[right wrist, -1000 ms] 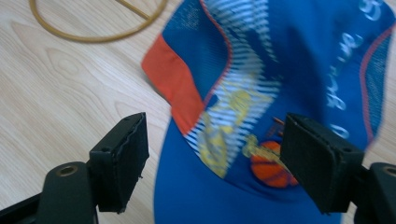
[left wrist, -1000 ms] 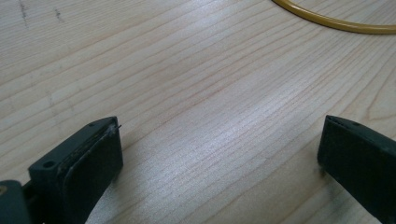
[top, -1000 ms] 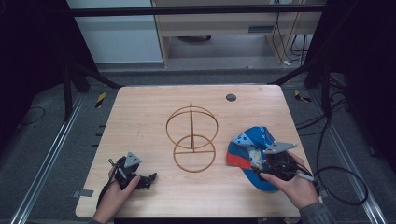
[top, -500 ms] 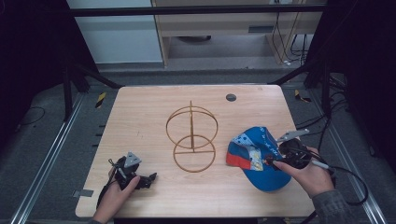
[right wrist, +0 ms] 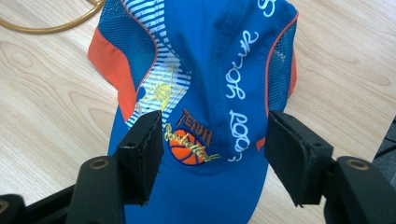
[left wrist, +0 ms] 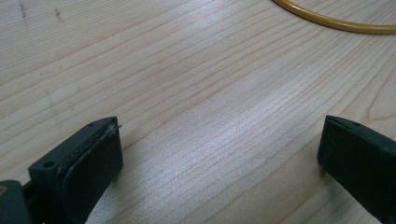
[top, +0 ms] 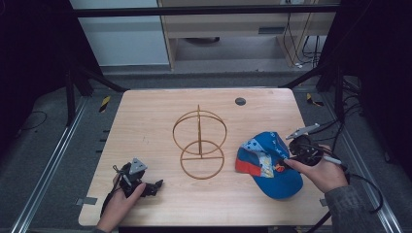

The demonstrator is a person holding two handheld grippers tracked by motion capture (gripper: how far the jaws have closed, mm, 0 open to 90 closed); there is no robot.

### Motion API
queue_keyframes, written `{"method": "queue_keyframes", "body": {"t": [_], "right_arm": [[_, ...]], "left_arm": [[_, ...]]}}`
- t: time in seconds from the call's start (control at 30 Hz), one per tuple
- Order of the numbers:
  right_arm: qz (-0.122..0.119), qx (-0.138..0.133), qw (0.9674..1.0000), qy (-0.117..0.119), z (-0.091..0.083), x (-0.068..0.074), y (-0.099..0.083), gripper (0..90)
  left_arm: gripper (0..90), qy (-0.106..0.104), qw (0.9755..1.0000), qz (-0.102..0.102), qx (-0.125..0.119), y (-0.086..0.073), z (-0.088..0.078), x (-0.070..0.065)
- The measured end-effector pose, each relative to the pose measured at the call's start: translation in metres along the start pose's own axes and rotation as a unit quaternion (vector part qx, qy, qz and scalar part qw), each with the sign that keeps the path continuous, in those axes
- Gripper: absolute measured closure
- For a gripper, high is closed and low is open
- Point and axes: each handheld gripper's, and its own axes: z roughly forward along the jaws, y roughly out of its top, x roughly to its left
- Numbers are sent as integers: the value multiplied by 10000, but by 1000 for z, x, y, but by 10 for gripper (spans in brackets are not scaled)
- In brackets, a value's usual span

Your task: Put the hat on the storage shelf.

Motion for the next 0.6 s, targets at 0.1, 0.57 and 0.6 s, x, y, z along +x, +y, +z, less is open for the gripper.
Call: {"method": "queue_keyframes", "body": {"t": [0.1, 0.57, 0.6], "right_arm": [[-3, 29, 10000, 16, 1, -1, 5, 382], [32, 365, 9993, 82, 29, -6, 23, 495], [20, 380, 9992, 99, 31, -7, 24, 501]], "left_arm": [[0, -4, 10000, 0, -6, 0, 0, 0], [0, 0, 10000, 2, 2, 0, 0, 0], [0, -6, 10000, 3, -5, 0, 0, 0]]}}
